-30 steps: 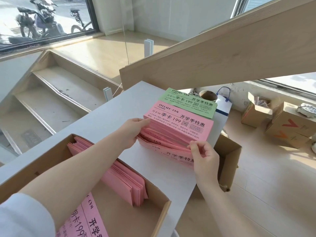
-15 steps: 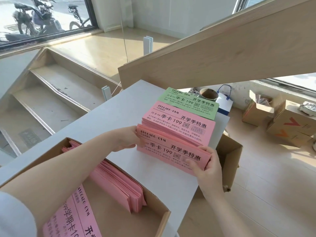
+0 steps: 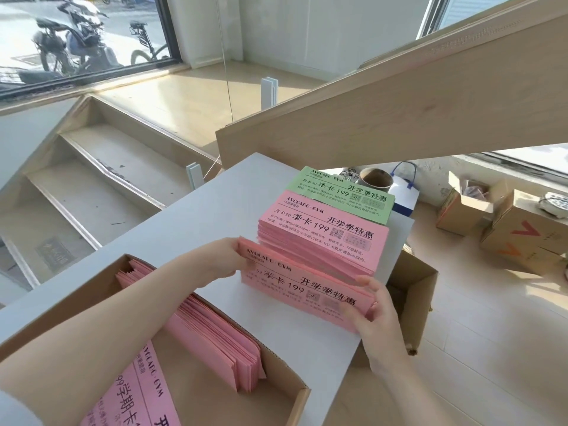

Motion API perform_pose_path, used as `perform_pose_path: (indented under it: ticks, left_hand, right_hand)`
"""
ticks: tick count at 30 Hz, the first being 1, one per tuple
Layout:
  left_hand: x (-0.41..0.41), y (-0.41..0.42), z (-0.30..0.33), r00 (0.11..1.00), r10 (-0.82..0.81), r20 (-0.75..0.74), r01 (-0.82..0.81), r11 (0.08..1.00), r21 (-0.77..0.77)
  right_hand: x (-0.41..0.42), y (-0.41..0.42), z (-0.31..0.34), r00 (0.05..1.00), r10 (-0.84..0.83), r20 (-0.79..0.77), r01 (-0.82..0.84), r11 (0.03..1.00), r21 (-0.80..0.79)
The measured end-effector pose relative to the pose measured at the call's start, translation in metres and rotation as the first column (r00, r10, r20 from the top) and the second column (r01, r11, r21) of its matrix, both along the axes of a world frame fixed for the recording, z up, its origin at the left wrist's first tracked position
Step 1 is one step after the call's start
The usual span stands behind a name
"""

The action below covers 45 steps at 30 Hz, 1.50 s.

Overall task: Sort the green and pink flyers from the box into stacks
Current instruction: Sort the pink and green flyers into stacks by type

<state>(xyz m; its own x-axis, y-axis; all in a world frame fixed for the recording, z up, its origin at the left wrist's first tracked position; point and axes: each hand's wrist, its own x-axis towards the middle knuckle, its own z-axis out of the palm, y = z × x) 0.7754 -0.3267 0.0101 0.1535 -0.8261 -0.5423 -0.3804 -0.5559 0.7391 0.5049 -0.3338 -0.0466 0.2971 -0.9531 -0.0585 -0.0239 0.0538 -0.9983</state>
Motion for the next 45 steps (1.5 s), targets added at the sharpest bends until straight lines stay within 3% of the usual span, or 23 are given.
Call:
perform_pose_path:
  ticks: [7,13,17,22,24,27,30,36,45]
  left_hand:
    - [-0.004,-0.002,0.002,0.997,0.025,-0.070,-0.028,0.999,-0.045]
    - [-0.004,-0.005,0.000,0.999,-0.034,-0.018,0.035,0.999,0.022]
    - [-0.003,-0.004,-0.004,0.987,-0.138,0.077,0.130,0.987,0.094]
    - [-0.009,-0.004,0.000,0.977,-0.139,0.163,0.118,0.984,0.134]
    - [-0.007,-0.003,0.002,0.969,-0.160,0.188,0.124,0.974,0.192]
    - [-0.004,0.000,0.000,0.939,-0.214,0.268,0.135,0.950,0.282]
    - [-0.009,-0.002,0.000,0.927,-0.198,0.319,0.113,0.957,0.266]
    - [-0.010,-0.012,0.002,0.923,-0.111,0.367,0.049,0.984,0.174]
    - [-0.008,-0.021,-0.007,0.853,-0.190,0.486,0.084,0.969,0.231]
  right_hand:
    - [0.000,0.000,0.007,0.996,-0.015,-0.085,0.004,0.991,-0.132]
    - [-0.004,0.002,-0.002,0.994,-0.058,-0.090,0.055,0.998,-0.035]
    - [-0.002,0.003,-0.004,0.980,-0.026,-0.199,0.019,0.999,-0.038]
    - [0.002,0.005,-0.001,0.968,-0.045,-0.247,0.040,0.999,-0.025]
    - [0.001,0.006,0.001,0.963,-0.031,-0.269,0.037,0.999,0.016]
    - [0.000,0.004,0.005,0.949,0.083,-0.303,-0.017,0.977,0.214]
    - [0.000,0.002,0.007,0.953,0.141,-0.269,-0.032,0.927,0.373]
    - [0.001,-0.003,0.008,0.935,0.144,-0.325,-0.004,0.919,0.395]
    - [0.005,-0.013,0.011,0.888,0.185,-0.421,-0.014,0.927,0.376]
